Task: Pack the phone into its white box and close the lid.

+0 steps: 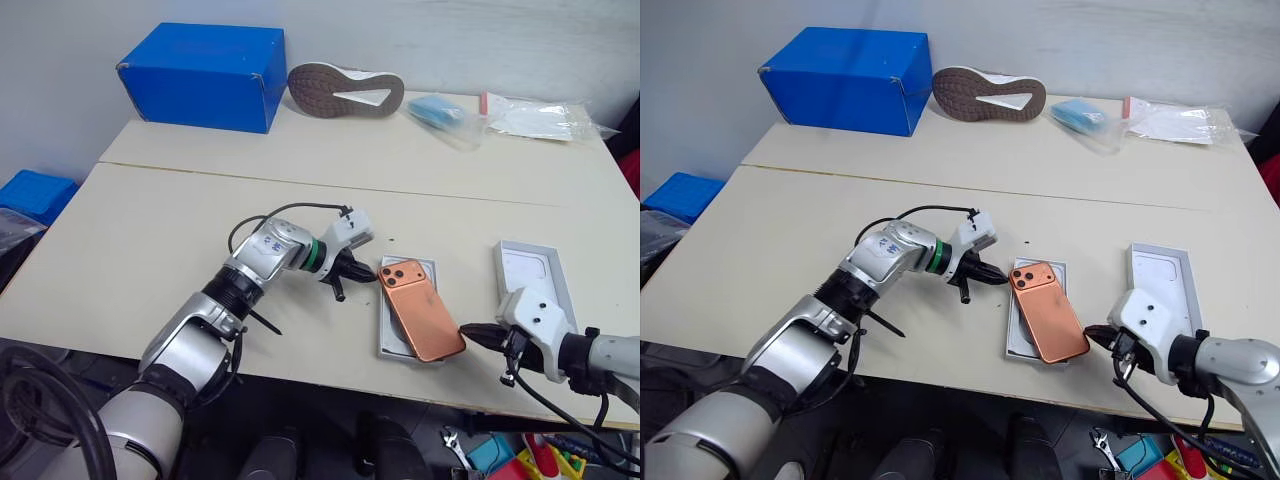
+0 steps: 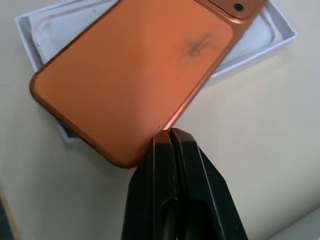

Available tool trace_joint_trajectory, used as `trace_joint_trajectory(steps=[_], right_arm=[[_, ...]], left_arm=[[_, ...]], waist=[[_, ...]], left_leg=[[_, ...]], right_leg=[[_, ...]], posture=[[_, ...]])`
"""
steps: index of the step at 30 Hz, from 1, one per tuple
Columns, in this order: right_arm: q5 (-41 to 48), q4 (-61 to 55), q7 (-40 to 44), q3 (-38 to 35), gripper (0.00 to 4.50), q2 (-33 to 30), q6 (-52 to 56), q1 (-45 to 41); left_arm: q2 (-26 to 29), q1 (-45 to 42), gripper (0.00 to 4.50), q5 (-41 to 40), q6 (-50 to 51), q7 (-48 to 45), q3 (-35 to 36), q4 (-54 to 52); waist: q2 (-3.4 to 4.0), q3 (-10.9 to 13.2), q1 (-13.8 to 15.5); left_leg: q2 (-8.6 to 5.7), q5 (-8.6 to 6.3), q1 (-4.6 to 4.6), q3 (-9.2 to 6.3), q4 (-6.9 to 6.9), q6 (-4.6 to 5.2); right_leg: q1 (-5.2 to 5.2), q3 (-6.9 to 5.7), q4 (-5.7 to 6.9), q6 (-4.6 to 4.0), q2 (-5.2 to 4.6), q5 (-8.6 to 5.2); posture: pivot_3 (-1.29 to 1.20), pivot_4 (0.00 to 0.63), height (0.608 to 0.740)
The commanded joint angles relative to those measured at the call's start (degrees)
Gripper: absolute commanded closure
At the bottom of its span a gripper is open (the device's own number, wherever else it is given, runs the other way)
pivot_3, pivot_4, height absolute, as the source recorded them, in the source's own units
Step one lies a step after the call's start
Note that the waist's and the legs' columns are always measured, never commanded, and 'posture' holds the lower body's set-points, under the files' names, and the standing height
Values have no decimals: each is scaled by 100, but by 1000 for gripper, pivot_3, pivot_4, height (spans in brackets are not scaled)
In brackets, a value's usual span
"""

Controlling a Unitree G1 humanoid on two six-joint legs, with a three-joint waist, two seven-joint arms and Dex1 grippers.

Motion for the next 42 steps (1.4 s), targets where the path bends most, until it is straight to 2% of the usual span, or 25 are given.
trace_joint_trajectory(steps=[1,11,20,23,30,36,42], right_arm=[[132,-321,-21,-70,4500,80,87,8],[217,-564,-114,71,4500,217,296,-103],[-43,-131,67,-574,4500,-65,208,160],[-69,-204,104,-409,4500,-11,175,240],[161,-704,-211,210,4500,241,547,-217],[166,-764,-309,313,4500,270,614,-305],[481,-860,-328,262,4500,339,667,-728]], left_arm=[[-123,-203,4488,187,-133,-94,214,82],[-516,-330,4488,461,-255,-33,671,490],[-423,-204,4488,615,-89,-287,724,167],[-426,-157,4488,657,-63,-329,698,102],[-432,-71,4488,826,-47,-358,615,59],[-387,-30,4488,781,118,-433,721,-142],[-62,265,4488,356,667,-1058,809,-1010]], waist=[[0,0,-11],[-1,0,0],[-1,0,-1],[-1,0,1],[-1,0,-26],[-1,0,-3],[0,0,-37]], left_leg=[[0,0,0,1,0,0],[-2,0,-3,-2,2,1],[-2,0,-3,-2,2,1],[-1,0,-3,-4,2,1],[1,-1,1,-2,5,0],[-1,-1,-3,-4,5,1],[-1,0,-5,-5,7,1]], right_leg=[[0,1,0,1,0,0],[0,-3,-1,2,-2,1],[0,-4,0,2,-1,1],[0,-5,1,2,-1,1],[-2,-2,10,2,0,1],[-2,-4,5,2,-1,1],[-5,-4,8,2,-1,1]], posture=[[0,150,740],[0,150,740],[0,150,740],[0,150,740],[0,150,740],[0,150,740],[0,150,740]])
